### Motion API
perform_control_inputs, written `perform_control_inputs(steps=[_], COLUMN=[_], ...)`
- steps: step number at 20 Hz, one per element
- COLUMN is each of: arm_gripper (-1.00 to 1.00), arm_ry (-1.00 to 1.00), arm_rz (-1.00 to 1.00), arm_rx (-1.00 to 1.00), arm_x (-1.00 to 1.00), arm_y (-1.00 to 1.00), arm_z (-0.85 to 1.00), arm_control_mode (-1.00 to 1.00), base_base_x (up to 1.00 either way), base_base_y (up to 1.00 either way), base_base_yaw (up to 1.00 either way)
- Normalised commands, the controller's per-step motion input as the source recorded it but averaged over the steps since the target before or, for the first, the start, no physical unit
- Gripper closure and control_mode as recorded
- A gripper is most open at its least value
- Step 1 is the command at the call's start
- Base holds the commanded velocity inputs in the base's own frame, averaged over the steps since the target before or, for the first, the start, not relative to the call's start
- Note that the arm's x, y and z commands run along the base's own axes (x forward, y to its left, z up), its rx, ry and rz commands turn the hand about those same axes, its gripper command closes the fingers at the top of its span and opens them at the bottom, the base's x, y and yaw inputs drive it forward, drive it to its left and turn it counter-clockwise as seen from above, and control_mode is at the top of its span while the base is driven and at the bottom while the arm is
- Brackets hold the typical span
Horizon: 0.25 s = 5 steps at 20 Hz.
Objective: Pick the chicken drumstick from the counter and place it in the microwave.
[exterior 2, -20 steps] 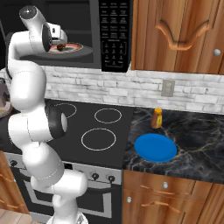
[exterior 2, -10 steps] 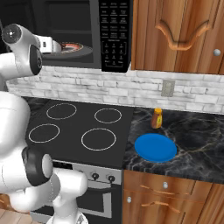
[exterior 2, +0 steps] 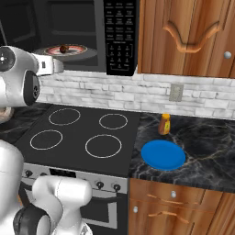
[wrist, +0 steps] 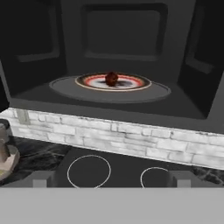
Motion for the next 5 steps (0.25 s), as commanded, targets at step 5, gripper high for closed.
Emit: perform_control_inputs(steps=[5], arm_gripper=[-1.0], arm_ry=[0.0], arm_rz=[0.0], arm_rx=[0.0], arm_x=[-1.0], arm_y=[-0.27], arm_z=[-0.2], arm_control_mode=[-1.0], base_base_x=[0.0], base_base_y=[0.0], base_base_yaw=[0.0])
